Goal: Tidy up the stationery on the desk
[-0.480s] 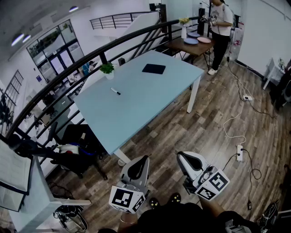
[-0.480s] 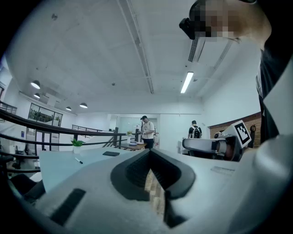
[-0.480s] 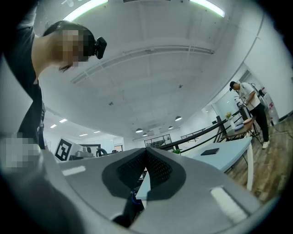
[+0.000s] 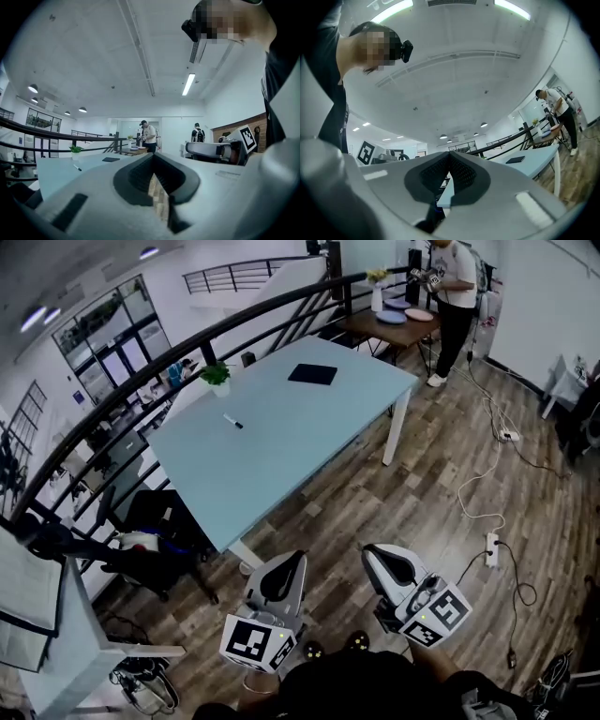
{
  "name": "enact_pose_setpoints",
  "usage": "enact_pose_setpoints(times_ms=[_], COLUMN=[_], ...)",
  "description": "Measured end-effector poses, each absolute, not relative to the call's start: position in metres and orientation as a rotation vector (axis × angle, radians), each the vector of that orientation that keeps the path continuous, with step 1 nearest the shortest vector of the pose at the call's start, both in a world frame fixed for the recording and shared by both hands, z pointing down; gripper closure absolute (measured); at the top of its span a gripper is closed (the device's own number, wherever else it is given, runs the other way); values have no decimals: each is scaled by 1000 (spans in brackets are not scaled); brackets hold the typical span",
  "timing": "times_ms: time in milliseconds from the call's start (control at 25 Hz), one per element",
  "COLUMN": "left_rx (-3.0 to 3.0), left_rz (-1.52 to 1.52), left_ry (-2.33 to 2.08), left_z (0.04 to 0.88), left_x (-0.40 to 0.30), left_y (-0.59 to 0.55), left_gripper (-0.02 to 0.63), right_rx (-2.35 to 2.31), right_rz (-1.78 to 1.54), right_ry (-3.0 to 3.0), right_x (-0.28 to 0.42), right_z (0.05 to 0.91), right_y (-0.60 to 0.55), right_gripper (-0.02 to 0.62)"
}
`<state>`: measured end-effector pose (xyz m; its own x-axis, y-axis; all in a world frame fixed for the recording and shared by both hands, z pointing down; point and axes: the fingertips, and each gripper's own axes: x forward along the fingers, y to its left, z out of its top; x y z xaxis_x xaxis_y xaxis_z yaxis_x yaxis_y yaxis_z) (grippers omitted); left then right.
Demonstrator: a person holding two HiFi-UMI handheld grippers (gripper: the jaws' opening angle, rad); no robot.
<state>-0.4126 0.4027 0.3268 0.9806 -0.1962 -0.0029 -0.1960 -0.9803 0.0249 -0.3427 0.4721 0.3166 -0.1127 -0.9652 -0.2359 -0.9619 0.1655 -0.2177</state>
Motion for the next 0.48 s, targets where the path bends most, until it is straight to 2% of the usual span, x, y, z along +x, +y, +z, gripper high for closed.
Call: enact_pose_setpoints(times_ms=[480], left_rx=[3135], left_rz=[28], left_ry=[-281], left_z=[325], left_x=[-376], left_y=[430], left_gripper=[615], right_rx=[-1897], right_rz=[-11], right_ry=[2055], right_x=[-296], right_z=[321], right_y=[506], right_gripper=[594])
